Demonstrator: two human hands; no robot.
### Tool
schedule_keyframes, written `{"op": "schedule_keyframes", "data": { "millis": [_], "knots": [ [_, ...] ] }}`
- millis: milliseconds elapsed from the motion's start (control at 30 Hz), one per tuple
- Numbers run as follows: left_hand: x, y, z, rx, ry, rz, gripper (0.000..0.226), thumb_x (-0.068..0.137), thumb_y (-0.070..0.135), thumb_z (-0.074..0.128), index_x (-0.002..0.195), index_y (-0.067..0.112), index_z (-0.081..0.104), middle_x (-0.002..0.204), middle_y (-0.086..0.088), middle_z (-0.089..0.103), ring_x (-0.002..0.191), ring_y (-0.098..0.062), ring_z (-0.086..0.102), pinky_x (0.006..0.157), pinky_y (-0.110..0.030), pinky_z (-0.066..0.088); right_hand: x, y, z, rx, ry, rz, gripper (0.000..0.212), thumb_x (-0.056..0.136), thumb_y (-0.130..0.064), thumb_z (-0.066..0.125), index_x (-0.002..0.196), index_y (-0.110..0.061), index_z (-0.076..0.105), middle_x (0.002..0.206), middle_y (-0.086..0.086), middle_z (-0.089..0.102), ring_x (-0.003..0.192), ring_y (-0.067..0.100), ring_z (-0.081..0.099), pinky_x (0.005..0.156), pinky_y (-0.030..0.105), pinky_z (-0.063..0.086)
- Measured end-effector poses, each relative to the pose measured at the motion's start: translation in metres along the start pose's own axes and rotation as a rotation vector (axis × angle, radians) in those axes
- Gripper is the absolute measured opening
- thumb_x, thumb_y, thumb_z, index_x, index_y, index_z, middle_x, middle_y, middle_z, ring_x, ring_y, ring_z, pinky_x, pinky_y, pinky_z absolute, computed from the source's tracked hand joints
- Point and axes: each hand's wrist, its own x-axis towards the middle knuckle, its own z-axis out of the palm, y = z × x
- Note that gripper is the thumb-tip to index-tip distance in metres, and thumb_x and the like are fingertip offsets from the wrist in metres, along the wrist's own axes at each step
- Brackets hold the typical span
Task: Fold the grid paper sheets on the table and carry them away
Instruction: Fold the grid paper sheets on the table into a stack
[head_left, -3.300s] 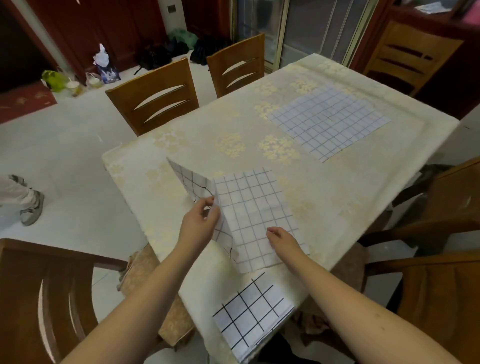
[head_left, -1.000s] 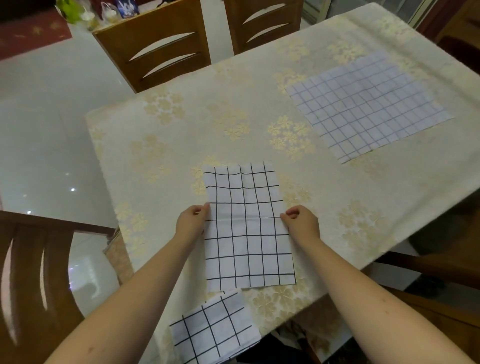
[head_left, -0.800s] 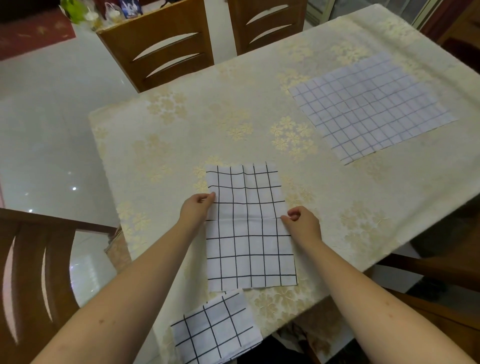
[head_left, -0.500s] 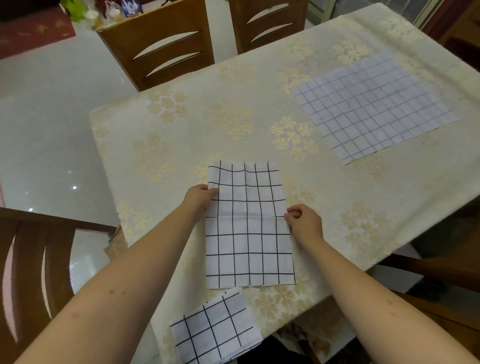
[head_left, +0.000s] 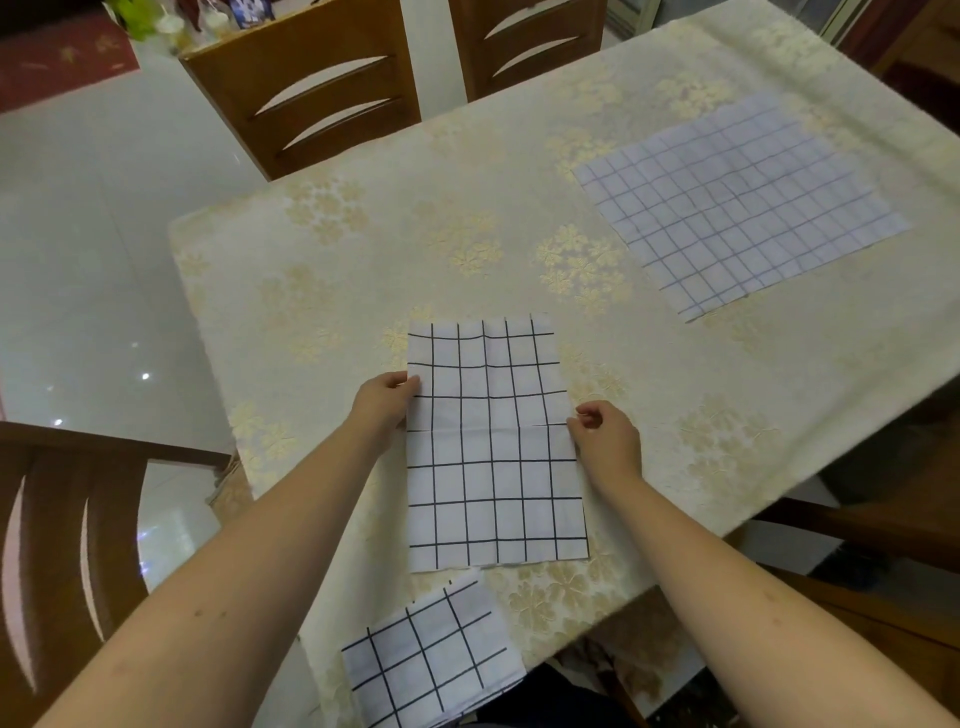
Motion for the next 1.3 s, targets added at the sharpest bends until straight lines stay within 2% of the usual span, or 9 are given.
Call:
{"op": "schedule_keyframes", "data": {
  "millis": [133, 333, 500, 633, 733, 967, 1133, 1200, 1300],
  "knots": [
    [0.001, 0.004, 0.001, 0.051, 0.003, 0.075, 0.014, 0.089, 0.018, 0.064, 0.101, 0.015, 0.068, 0.101, -0.009, 0.071, 0.077, -0.024, 0.062, 0.064, -0.033, 0.05, -0.012, -0.002, -0.002, 0.016, 0.038, -0.08, 0.019, 0.092, -0.021, 0.06, 0.11, -0.015, 0.063, 0.103, -0.001, 0.059, 0.086, 0.013, 0.059, 0.073, 0.022, 0.043],
    [-0.003, 0.019, 0.009, 0.103, 0.06, 0.135, 0.044, 0.09, 0.036, 0.064, 0.127, 0.016, 0.051, 0.112, -0.001, 0.055, 0.097, -0.02, 0.055, 0.081, -0.032, 0.044, -0.027, 0.003, 0.003, 0.018, -0.027, -0.137, 0.017, 0.093, -0.021, 0.059, 0.108, -0.019, 0.064, 0.099, -0.004, 0.06, 0.085, 0.008, 0.057, 0.073, 0.019, 0.046],
    [0.0, 0.039, 0.011, 0.164, 0.107, 0.153, 0.05, 0.091, 0.046, 0.057, 0.13, 0.014, 0.055, 0.116, -0.002, 0.058, 0.099, -0.025, 0.057, 0.087, -0.039, 0.052, -0.033, 0.008, 0.001, -0.079, -0.111, -0.182, 0.023, 0.096, -0.025, 0.053, 0.116, -0.02, 0.063, 0.104, -0.007, 0.062, 0.091, 0.006, 0.056, 0.072, 0.014, 0.04],
    [0.001, 0.052, 0.009, 0.281, 0.074, 0.276, 0.03, 0.088, 0.028, 0.058, 0.113, 0.015, 0.065, 0.101, -0.007, 0.07, 0.09, -0.029, 0.066, 0.075, -0.037, 0.052, -0.039, 0.012, 0.002, -0.2, -0.21, -0.286, 0.025, 0.097, -0.028, 0.049, 0.117, -0.023, 0.064, 0.106, -0.007, 0.064, 0.093, 0.006, 0.055, 0.073, 0.014, 0.039],
    [-0.006, 0.059, 0.007, 0.225, 0.074, 0.356, 0.017, 0.088, 0.021, 0.06, 0.104, 0.017, 0.065, 0.088, 0.0, 0.069, 0.084, -0.022, 0.066, 0.077, -0.037, 0.052, -0.046, 0.016, 0.004, -0.27, -0.269, -0.321, 0.026, 0.097, -0.03, 0.049, 0.118, -0.024, 0.063, 0.108, -0.007, 0.065, 0.1, 0.009, 0.055, 0.08, 0.021, 0.044],
    [-0.045, 0.053, -0.012, 0.165, 0.006, 0.519, 0.005, 0.089, 0.02, 0.066, 0.092, 0.016, 0.067, 0.084, 0.004, 0.068, 0.067, 0.003, 0.058, 0.06, -0.009, 0.043, -0.053, 0.014, 0.002, -0.302, -0.279, -0.318, 0.028, 0.098, -0.028, 0.048, 0.121, -0.021, 0.062, 0.114, -0.004, 0.064, 0.108, 0.012, 0.055, 0.082, 0.024, 0.044],
    [-0.073, 0.021, -0.032, 0.293, -0.037, 0.588, 0.003, 0.088, 0.021, 0.068, 0.085, 0.023, 0.067, 0.085, 0.008, 0.07, 0.058, -0.002, 0.049, 0.06, -0.02, 0.04, -0.057, 0.018, -0.007, -0.247, -0.206, -0.255, 0.028, 0.097, -0.027, 0.047, 0.12, -0.022, 0.062, 0.115, -0.004, 0.063, 0.104, 0.011, 0.055, 0.083, 0.024, 0.043],
    [-0.083, 0.009, -0.041, 0.342, -0.062, 0.618, 0.009, 0.087, 0.018, 0.068, 0.083, 0.026, 0.067, 0.086, 0.01, 0.069, 0.067, -0.006, 0.055, 0.065, -0.022, 0.042, -0.059, 0.018, -0.011, -0.196, -0.171, -0.216, 0.027, 0.097, -0.024, 0.048, 0.119, -0.021, 0.063, 0.115, -0.004, 0.063, 0.105, 0.011, 0.055, 0.086, 0.025, 0.045],
    [-0.099, -0.006, -0.05, 0.399, -0.137, 0.667, 0.015, 0.086, 0.01, 0.067, 0.083, 0.025, 0.069, 0.089, 0.015, 0.069, 0.083, 0.003, 0.058, 0.07, -0.012, 0.04, -0.063, 0.019, -0.016, -0.125, -0.131, -0.156, 0.026, 0.097, -0.022, 0.049, 0.118, -0.019, 0.063, 0.114, -0.004, 0.063, 0.103, 0.011, 0.057, 0.085, 0.026, 0.046]
  ]
}}
